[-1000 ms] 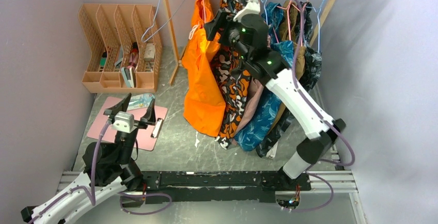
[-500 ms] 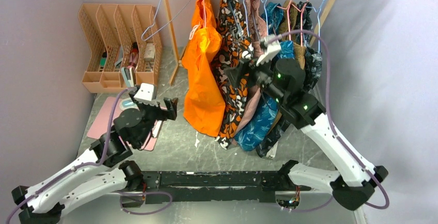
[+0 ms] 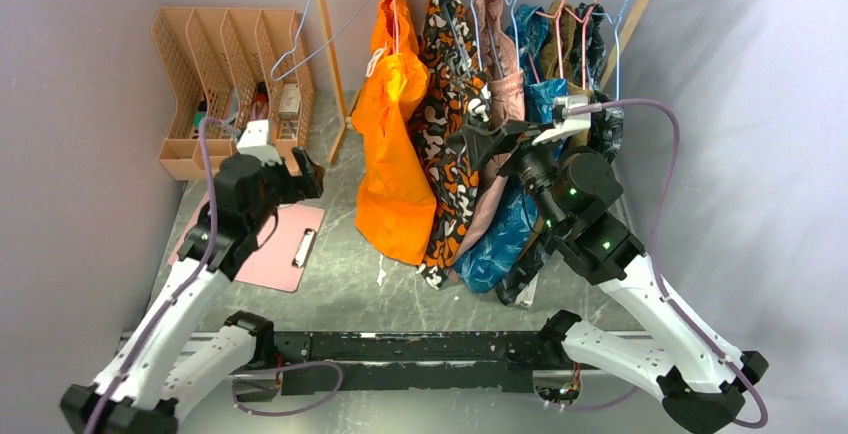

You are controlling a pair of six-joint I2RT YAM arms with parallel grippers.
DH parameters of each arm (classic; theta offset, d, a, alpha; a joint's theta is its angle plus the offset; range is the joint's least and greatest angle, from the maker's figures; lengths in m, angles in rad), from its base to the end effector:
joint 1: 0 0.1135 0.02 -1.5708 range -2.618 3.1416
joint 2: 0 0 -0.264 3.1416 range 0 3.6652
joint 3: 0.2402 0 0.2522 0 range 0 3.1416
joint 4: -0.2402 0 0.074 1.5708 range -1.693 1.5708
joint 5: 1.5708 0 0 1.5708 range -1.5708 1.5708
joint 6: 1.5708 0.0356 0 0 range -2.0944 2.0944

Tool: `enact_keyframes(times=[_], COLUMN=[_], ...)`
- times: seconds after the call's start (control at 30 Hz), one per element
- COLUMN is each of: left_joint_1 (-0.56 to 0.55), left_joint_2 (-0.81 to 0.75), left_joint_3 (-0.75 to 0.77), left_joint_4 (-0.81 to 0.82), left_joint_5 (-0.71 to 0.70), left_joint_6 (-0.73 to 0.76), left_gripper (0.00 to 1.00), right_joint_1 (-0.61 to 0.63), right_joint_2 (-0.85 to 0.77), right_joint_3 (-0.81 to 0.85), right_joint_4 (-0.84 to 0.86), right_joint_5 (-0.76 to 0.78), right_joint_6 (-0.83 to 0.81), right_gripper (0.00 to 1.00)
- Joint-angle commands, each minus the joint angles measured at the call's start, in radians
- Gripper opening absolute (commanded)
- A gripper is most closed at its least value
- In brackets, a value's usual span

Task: Place the shorts on the hanger
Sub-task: Reset both arms

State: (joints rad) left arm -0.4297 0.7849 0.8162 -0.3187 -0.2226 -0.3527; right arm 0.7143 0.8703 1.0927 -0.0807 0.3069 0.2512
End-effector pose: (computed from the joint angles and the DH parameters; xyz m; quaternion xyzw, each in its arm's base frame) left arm 0.1673 -0.0680 0.3369 -0.0358 0.7981 -0.1446 0.5838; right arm 0.1448 0.1113 0.4431 -0.0362 0.6568 0.2578 0.7077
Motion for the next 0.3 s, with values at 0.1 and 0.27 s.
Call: enact_keyframes(times=[0.1,0.27], left_joint_1=[0.278,0.23], left_joint_2=[0.061,-0.041], left_joint_3=[-0.036,-0.124], left_joint_4=[0.058,0.091], left_joint_5=[0.418,0.229], left_joint_6=[-0.031,0.046], left_gripper=[1.0,1.0], right_joint_1=[0.018,0.023], right_joint_2=[-0.046,-0.031], right_joint_3=[-0.061,-0.052], right_joint_4=[0.048,0.01], right_joint_5=[0.031,0.061], right_joint_6=[-0.023,-0.013], right_gripper=[1.0,1.0])
